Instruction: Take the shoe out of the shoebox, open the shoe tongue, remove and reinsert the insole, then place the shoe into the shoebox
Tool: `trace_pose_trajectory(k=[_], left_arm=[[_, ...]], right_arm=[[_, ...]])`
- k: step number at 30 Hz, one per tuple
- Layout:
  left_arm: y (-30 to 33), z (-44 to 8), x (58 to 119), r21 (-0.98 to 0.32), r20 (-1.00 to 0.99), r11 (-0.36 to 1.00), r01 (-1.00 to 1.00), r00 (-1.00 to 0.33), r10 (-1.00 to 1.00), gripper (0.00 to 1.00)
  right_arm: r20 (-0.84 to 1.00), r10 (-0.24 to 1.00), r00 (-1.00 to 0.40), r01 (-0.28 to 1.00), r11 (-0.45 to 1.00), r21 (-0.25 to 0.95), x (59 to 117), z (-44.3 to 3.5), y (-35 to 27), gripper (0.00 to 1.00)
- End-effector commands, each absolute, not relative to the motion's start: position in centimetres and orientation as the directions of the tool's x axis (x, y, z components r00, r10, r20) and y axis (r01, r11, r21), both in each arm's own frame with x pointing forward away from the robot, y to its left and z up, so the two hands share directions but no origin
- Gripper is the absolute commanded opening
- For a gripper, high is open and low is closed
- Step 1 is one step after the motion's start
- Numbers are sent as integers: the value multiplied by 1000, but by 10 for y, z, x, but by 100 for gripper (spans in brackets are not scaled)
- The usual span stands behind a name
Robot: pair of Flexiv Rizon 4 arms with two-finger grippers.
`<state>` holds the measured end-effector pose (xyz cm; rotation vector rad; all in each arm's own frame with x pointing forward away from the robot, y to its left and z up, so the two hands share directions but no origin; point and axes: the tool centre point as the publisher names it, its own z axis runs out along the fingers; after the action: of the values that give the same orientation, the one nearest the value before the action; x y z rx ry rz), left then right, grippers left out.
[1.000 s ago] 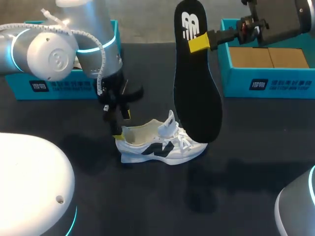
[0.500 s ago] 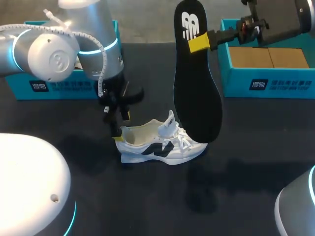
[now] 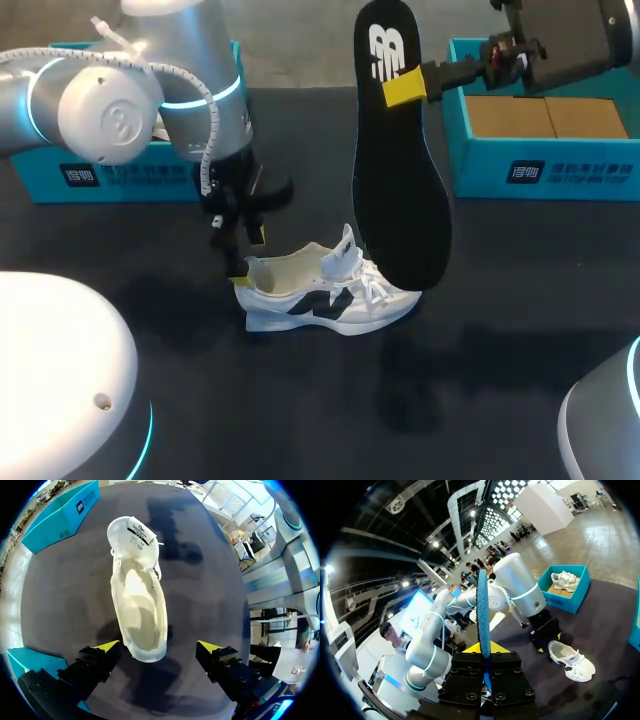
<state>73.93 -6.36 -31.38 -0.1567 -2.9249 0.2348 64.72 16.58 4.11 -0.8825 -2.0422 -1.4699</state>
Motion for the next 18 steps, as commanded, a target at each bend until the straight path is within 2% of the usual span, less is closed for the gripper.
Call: trace_pose_trajectory(k=[1, 18], left_arm=[[-63, -314, 740, -167, 192, 982, 90, -974, 122, 100], [-75, -312, 744, -152, 165, 984, 87, -980, 112, 100]], right_arm=[[696, 228, -681, 732, 221, 644, 649, 41, 169, 0], [696, 228, -681, 732, 221, 644, 649, 41, 169, 0]])
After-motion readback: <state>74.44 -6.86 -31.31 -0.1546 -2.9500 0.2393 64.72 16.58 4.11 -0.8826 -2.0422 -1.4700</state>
